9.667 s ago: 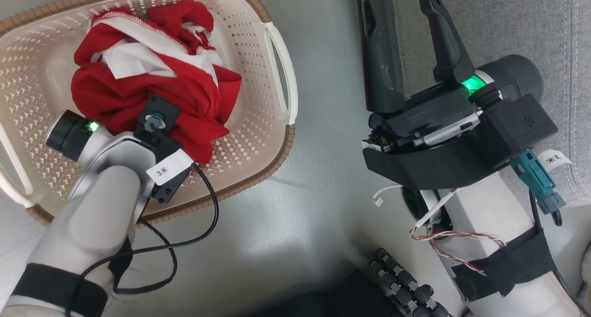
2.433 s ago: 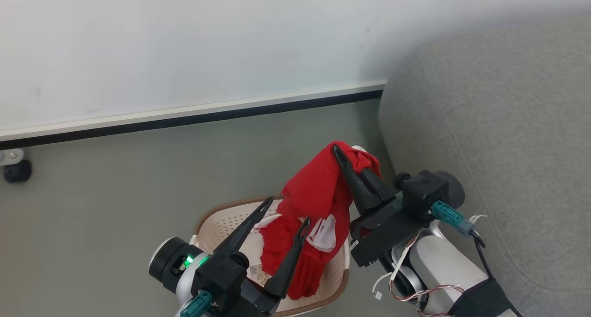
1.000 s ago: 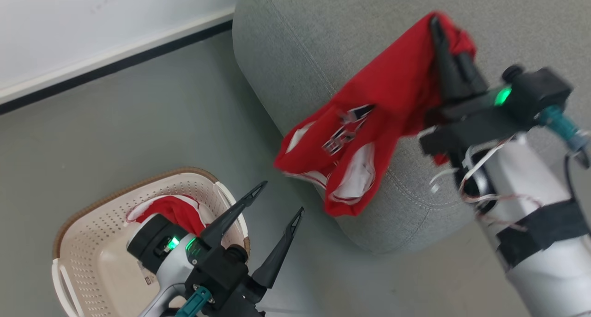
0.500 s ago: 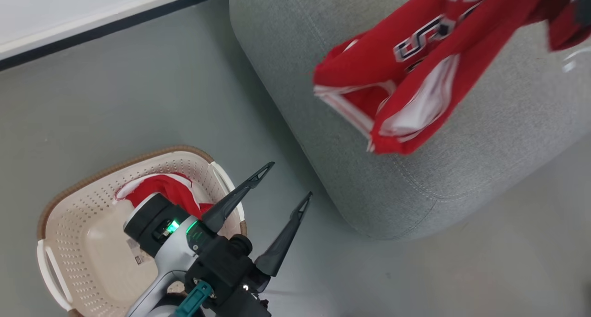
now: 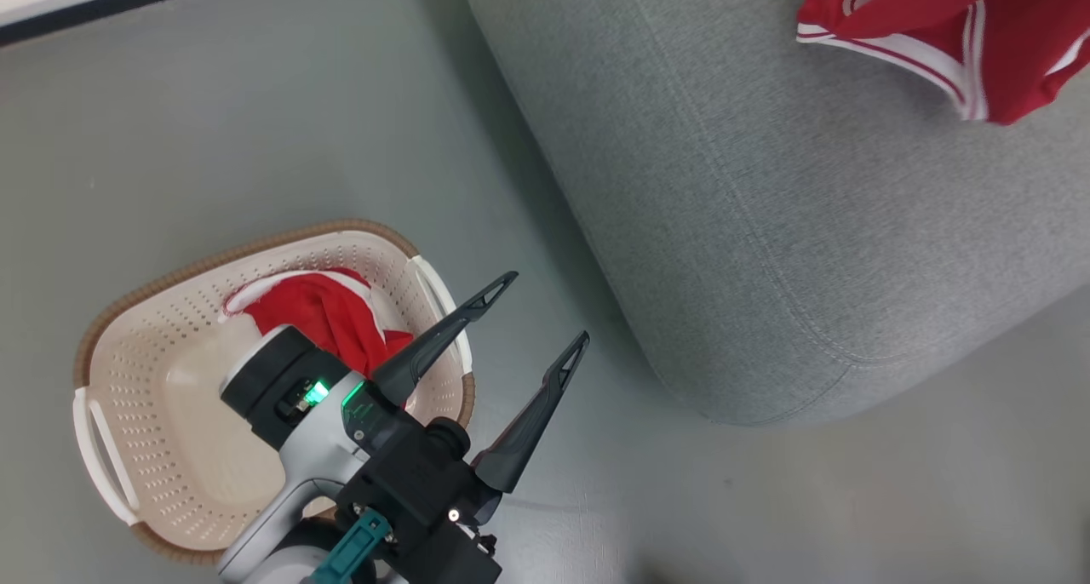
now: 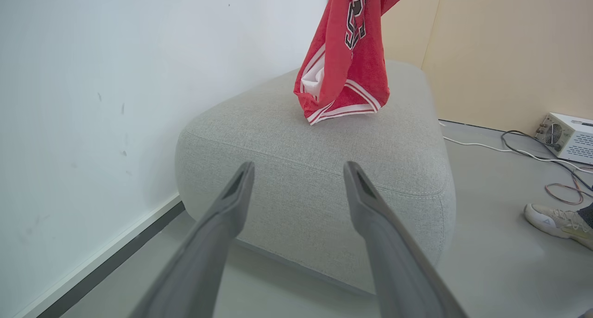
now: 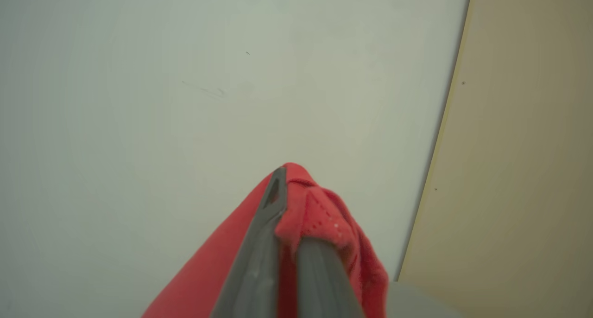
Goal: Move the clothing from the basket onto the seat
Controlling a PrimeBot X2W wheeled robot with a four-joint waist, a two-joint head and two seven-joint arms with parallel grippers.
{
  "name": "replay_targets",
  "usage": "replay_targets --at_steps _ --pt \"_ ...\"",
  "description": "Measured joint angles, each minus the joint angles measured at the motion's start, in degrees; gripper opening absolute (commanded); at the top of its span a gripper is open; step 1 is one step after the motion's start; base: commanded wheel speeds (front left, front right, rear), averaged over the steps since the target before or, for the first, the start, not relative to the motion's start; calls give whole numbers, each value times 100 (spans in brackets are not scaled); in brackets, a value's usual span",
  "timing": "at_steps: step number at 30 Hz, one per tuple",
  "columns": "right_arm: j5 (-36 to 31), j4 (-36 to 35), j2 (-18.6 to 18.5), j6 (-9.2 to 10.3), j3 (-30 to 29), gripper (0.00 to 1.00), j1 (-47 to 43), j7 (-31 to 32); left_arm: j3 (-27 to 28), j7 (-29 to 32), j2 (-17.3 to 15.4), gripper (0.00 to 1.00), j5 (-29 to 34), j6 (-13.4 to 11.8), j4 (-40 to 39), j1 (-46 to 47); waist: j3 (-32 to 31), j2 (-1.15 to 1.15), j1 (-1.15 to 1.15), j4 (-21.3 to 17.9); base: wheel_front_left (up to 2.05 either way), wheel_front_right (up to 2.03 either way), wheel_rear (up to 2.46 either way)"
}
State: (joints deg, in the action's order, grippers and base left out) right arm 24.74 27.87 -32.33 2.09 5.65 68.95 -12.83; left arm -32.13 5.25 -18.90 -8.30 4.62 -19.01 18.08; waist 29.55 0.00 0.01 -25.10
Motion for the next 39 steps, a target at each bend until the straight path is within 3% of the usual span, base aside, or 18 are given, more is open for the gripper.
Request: replay_targets --at_steps 8,16,27,28,29,30,39 --pt "67 419 41 -19 62 0 -260 197 15 71 -74 100 92 2 -149 151 343 0 0 135 0 0 0" --pt "393 1123 701 -112 202 0 -921 321 -27 129 -109 100 100 96 -196 345 686 0 1 210 0 0 0" --pt "535 1842 1074 -231 250 0 -1053 365 -121 178 -260 100 109 152 -165 631 957 0 0 364 0 0 0" --pt "535 1886 1099 -261 254 18 -1034 360 -120 178 -263 100 109 152 -158 635 963 0 0 368 0 0 0" --pt "535 1923 1118 -263 277 56 -1003 357 -115 174 -271 100 109 152 -148 642 964 0 0 367 0 0 0" --pt "533 1985 1141 -279 304 100 -929 309 -110 164 -278 100 108 152 -104 647 950 0 0 361 0 0 0" --pt "438 2457 1274 -413 452 100 -1180 53 -124 -90 -246 100 79 187 271 633 594 0 0 328 0 0 0"
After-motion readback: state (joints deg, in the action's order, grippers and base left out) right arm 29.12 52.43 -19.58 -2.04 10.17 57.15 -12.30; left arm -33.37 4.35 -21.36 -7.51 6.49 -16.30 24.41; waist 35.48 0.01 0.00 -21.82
